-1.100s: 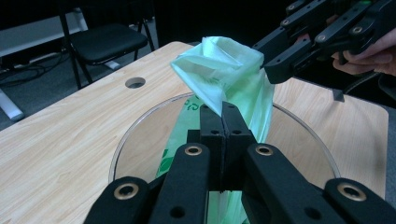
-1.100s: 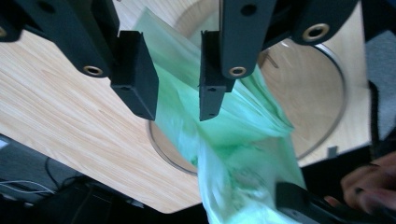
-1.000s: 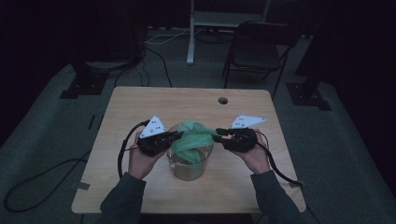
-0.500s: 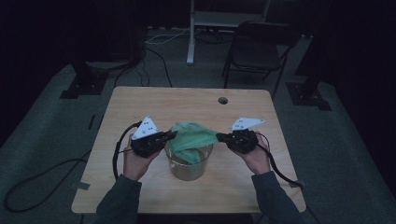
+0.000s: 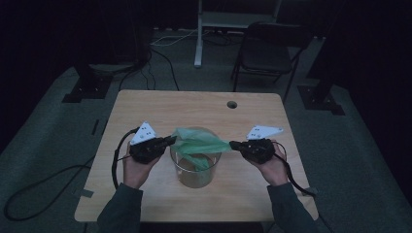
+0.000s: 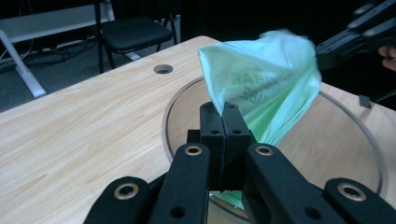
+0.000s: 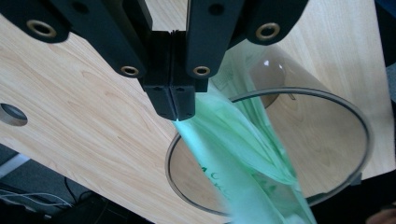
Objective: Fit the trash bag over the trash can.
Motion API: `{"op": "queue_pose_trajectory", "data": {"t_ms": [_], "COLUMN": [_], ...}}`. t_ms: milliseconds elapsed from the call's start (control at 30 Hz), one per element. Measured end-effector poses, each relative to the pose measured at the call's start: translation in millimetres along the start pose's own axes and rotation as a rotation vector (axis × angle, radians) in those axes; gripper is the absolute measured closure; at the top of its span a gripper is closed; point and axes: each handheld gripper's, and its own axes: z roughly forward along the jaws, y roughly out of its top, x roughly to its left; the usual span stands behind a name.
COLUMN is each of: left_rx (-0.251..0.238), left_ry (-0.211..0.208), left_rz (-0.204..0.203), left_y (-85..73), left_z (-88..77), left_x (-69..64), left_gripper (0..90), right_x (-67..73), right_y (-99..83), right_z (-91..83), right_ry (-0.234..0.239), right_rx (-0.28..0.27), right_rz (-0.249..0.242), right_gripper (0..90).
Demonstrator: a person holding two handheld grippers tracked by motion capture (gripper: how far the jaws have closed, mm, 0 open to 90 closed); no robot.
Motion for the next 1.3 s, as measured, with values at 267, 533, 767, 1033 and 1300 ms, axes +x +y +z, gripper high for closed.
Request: {"op": "queue_pose_trajectory", "data": {"t_ms": [267, 533, 767, 1033, 1300], "left_rx": [0.011, 0.015, 0.01, 0.004, 0.008], "left_ry": [0.001, 0.006, 0.01, -0.002, -0.045], "left_rz": [-0.006, -0.011, -0.025, 0.002, 0.038], "left_y": [-4.1, -8.4, -11.6, -10.5, -8.6], "left_z": [2.8, 0.3, -3.0, -8.6, -6.0], "left_x": [-1.3, -1.8, -1.3, -10.0, -22.2], "left_gripper": [85.1, 78.6, 74.6, 65.8, 62.3], "right_x": [20.2, 44.6, 54.7, 57.8, 58.4], "right_y": [1.6, 2.8, -2.3, -4.8, -5.8], "right_z": [-1.1, 6.7, 7.9, 11.8, 13.6], "right_ry": [0.112, 0.206, 0.249, 0.259, 0.262], "right_rx": [-0.054, -0.04, -0.025, -0.006, 0.005], "right_rz": [-0.011, -0.052, -0.061, -0.072, -0.075], "right_gripper": [89.5, 89.5, 89.5, 89.5, 89.5]}}
